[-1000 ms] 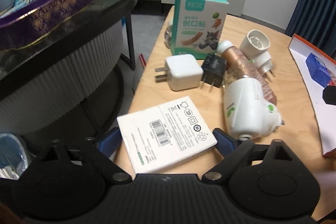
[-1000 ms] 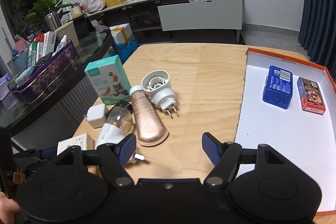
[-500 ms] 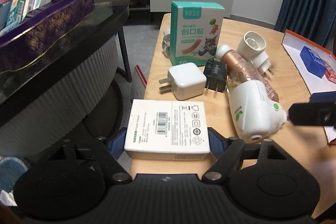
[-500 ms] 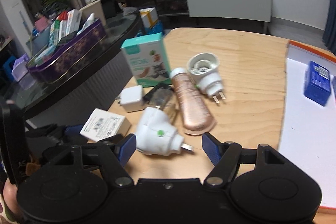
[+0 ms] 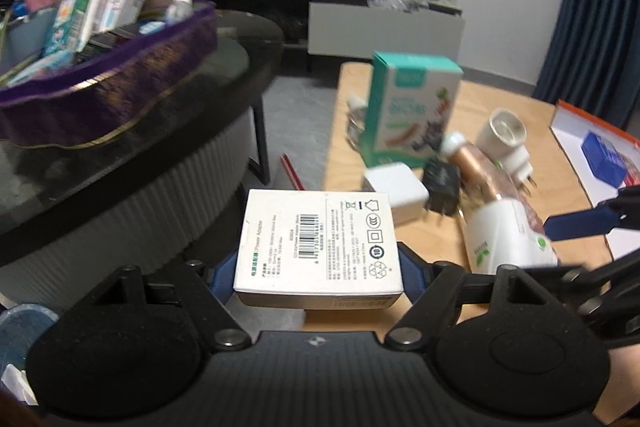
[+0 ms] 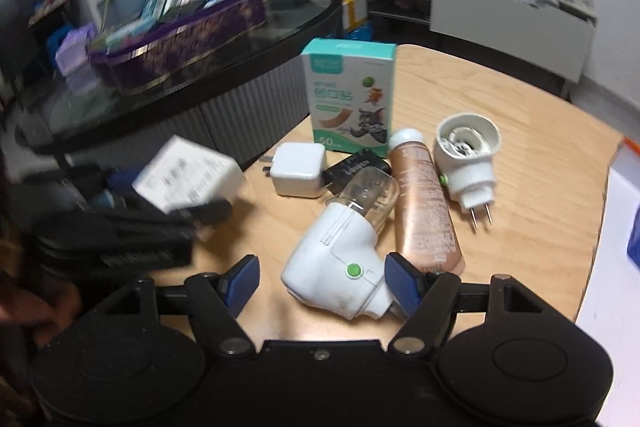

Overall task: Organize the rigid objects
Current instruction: 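Grasp the white product box with the left tool while the right tool grasps the white heater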

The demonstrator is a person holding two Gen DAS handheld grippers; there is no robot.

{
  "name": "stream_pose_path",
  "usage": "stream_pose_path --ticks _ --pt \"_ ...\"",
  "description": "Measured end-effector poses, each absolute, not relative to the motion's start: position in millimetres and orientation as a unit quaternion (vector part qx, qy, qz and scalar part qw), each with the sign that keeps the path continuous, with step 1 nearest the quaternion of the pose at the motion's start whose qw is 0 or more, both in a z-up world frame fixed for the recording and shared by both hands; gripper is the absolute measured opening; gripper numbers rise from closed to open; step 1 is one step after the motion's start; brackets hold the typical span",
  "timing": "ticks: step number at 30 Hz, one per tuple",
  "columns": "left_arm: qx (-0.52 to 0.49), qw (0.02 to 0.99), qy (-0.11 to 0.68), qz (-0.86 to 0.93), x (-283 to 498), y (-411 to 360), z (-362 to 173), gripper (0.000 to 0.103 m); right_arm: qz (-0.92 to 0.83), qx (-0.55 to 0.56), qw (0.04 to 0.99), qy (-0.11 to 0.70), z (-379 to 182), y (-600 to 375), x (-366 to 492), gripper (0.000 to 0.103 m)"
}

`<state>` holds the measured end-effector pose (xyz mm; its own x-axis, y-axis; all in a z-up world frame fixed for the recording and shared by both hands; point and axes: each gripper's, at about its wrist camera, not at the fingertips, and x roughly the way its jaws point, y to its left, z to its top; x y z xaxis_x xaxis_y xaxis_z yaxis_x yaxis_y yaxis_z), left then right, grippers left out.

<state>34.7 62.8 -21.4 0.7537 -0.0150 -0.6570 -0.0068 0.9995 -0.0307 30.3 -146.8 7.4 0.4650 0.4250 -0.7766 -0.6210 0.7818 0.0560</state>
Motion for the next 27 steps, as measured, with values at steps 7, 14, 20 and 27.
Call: stream_pose_path --ticks 7,14,20,27 --pt "-0.029 0.939 0.342 0.0 39 67 -12 0.079 0.327 -0.201 0.828 0.409 -17 -125 41 0.084" --pt "-0.027 0.94 0.341 -0.009 37 60 -9 0.079 0.335 -0.181 0.836 0.395 -25 -132 41 0.078" --pt "-0.029 0.941 0.337 -0.025 34 49 -4 0.079 0.329 -0.14 0.864 0.355 4 -152 21 0.078" --pt "-0.023 0.944 0.322 -0.069 30 10 16 0.079 0.271 -0.1 0.903 0.318 52 -210 1 0.078"
